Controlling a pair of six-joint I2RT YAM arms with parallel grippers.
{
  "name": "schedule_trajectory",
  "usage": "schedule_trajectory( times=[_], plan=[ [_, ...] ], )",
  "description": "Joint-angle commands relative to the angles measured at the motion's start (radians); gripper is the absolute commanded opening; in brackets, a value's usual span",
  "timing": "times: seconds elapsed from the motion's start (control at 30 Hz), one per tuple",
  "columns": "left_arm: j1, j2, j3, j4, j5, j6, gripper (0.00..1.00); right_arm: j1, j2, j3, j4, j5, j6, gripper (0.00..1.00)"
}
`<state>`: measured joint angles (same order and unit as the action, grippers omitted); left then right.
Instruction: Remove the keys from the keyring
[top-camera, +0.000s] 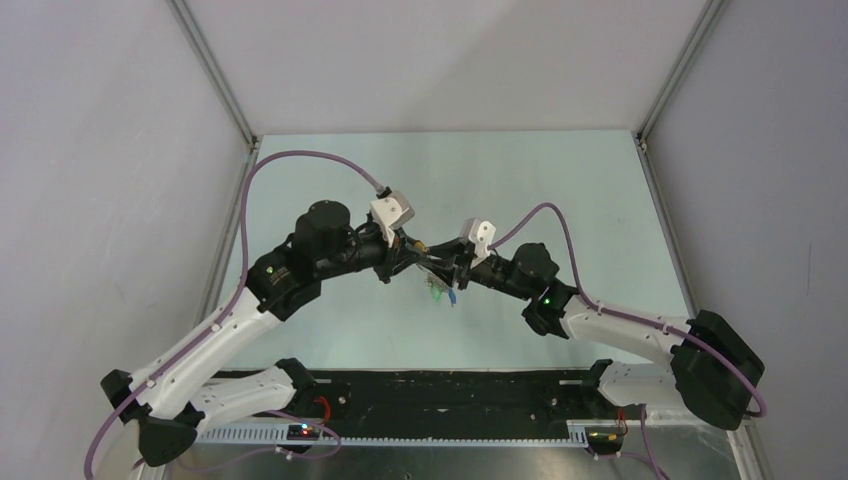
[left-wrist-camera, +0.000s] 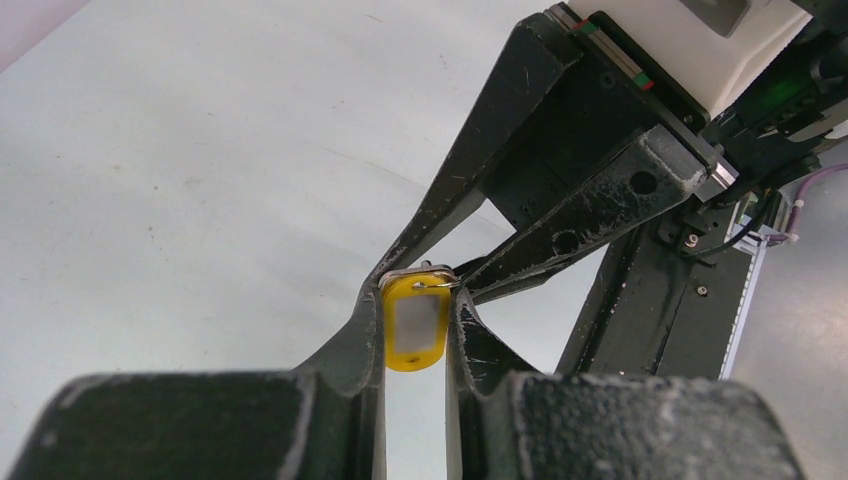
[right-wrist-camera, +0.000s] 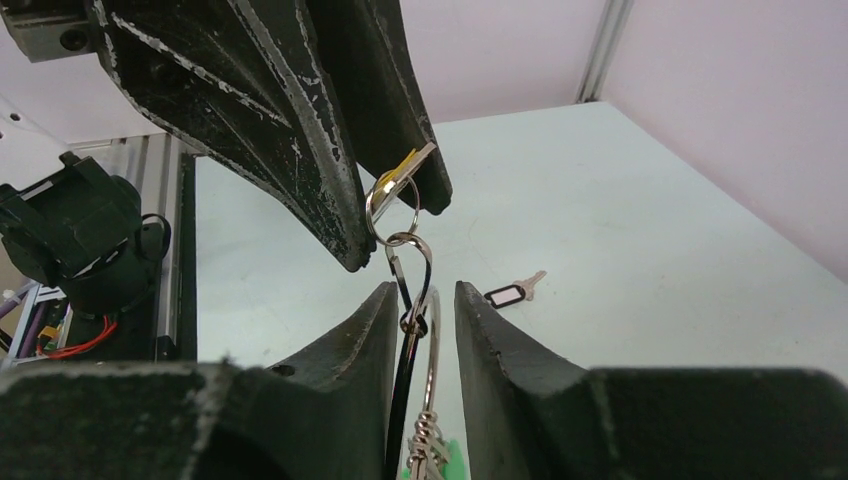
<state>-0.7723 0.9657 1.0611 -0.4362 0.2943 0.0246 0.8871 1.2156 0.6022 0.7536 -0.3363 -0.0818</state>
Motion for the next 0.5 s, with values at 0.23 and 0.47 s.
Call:
schedule_trajectory(
  times=[0.23, 0.47],
  plan=[
    [-0.004, -0.016, 0.029, 0.042, 0.005, -0.017, 0.00, 0.003, -0.019, -0.002, 0.094, -0.001, 0.022, 0.26],
    [-0.004, -0.015, 0.028, 0.042, -0.002, -0.042, 0.00, 0.004, -0.030, -0.002, 0.070, 0.006, 0.024, 0.12]
  ],
)
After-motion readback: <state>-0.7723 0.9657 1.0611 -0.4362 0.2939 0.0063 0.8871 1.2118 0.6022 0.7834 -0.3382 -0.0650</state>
